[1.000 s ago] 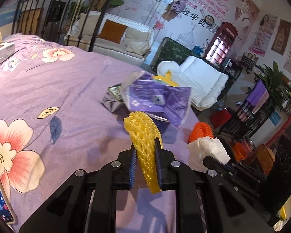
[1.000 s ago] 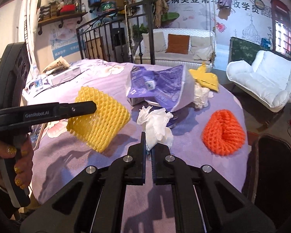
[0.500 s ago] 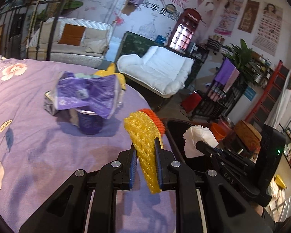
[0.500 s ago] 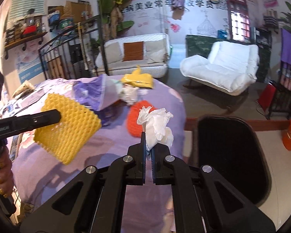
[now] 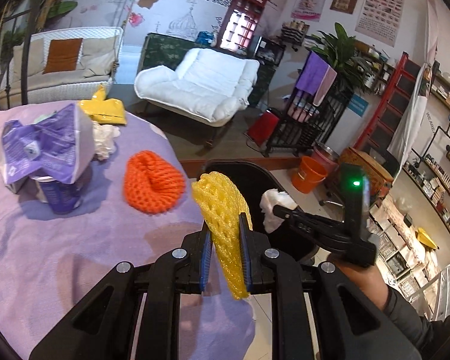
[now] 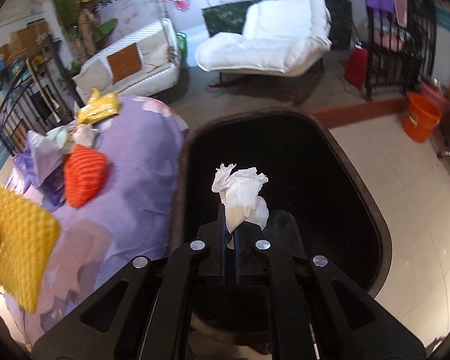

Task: Collect trash
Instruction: 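Carry the tissue to the black bin and open the right tool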

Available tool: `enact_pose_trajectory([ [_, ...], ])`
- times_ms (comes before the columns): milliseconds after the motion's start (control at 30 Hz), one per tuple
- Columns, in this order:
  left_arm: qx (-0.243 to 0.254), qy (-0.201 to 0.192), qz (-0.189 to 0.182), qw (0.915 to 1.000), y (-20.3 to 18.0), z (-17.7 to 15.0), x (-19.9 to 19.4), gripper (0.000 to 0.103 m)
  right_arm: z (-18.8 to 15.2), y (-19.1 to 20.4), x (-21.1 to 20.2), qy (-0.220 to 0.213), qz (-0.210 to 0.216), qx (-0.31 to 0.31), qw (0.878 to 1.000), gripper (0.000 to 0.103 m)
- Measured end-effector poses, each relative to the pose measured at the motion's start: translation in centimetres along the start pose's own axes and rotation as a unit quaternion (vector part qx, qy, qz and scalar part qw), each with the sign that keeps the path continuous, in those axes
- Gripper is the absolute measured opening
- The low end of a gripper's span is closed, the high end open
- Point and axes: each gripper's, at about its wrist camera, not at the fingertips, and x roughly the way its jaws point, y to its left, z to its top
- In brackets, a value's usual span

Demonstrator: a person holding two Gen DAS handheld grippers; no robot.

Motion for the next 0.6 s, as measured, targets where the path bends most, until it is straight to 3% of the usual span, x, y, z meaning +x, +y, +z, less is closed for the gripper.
enact_pose_trajectory([
  [400,0.016,0.035,-0.021,0.9991,-2.5,-0.1,2.8,0.017,-1.2,-2.3,5.2,0.074,-0.012,0.051,0.996,0.01],
  [433,0.017,0.038,-0.021,0.9989,-2.6,-0.1,3.1,0.018,-1.3,-2.5,5.4,0.078,-0.01,0.055,0.995,0.019],
  [467,0.018,0.041,-0.021,0.9988,-2.7,-0.2,3.3,0.017,-1.5,-2.5,5.4,0.078,-0.012,0.058,0.995,0.039],
  [533,0.02,0.046,-0.022,0.9985,-3.0,-0.3,3.6,0.018,-1.6,-2.6,5.0,0.069,-0.021,0.068,0.995,0.068],
  [600,0.023,0.051,-0.022,0.9982,-3.2,-0.3,3.9,0.018,-1.7,-2.7,4.1,0.049,-0.022,0.067,0.996,0.069],
])
